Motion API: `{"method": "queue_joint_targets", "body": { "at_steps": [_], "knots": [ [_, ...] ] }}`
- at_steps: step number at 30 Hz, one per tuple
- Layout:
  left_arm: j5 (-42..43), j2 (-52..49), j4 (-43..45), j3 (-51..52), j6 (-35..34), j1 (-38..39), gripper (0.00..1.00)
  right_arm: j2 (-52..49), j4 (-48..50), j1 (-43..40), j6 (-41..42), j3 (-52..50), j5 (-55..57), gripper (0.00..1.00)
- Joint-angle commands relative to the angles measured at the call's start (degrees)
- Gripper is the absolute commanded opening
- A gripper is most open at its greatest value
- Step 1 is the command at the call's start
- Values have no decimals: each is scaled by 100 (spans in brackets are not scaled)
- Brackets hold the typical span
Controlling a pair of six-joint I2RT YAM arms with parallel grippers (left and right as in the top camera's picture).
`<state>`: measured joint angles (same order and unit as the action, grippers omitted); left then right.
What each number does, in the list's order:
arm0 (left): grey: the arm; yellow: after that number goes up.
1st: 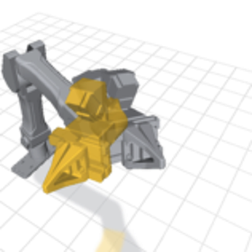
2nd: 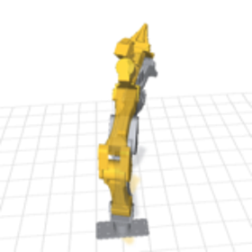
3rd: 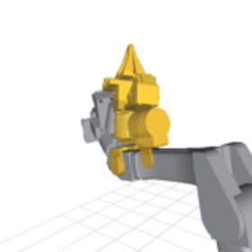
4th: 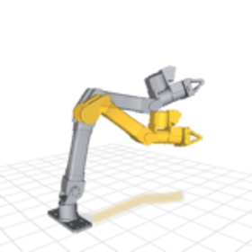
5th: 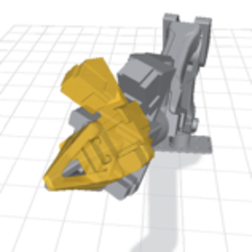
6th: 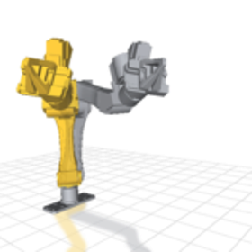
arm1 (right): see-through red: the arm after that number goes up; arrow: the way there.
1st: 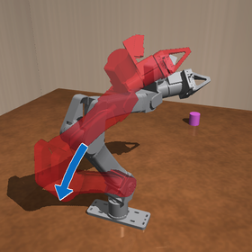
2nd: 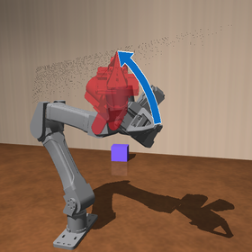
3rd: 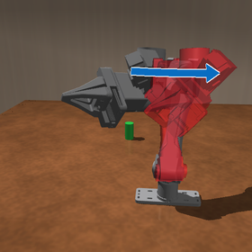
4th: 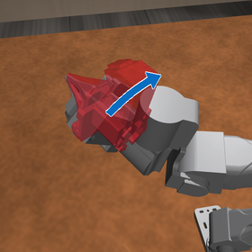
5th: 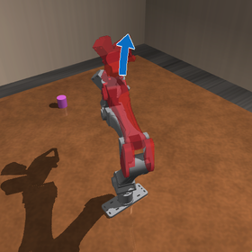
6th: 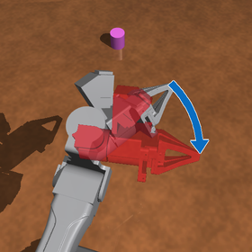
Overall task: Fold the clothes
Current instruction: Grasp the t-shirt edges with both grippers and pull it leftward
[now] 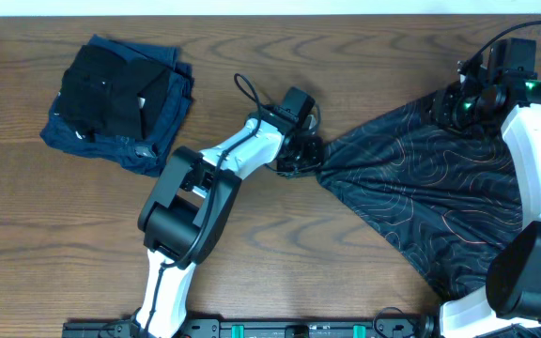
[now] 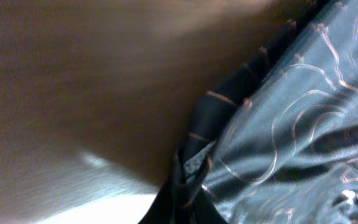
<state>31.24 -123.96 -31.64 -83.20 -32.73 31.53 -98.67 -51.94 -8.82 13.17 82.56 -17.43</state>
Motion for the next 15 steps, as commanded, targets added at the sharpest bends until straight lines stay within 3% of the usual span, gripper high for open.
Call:
{"method": "queue_joint_targets", "body": {
  "at_steps": [1, 8, 12, 15],
  "knots": [
    [-1005, -234, -715, 234, 393, -256, 6, -33, 138, -28, -57, 57, 306, 44],
    [-1915, -149, -2304, 234, 817, -721, 6, -96, 748, -13, -57, 57, 1027, 44],
    [-1910, -146, -2361, 234, 1069, -885, 6, -400, 1084, -11, -98, 55, 1182, 42],
    [-1886, -144, -2361, 234, 1134, -935, 6, -796, 1506, 26, -647, 55, 1161, 42]
  ]
}}
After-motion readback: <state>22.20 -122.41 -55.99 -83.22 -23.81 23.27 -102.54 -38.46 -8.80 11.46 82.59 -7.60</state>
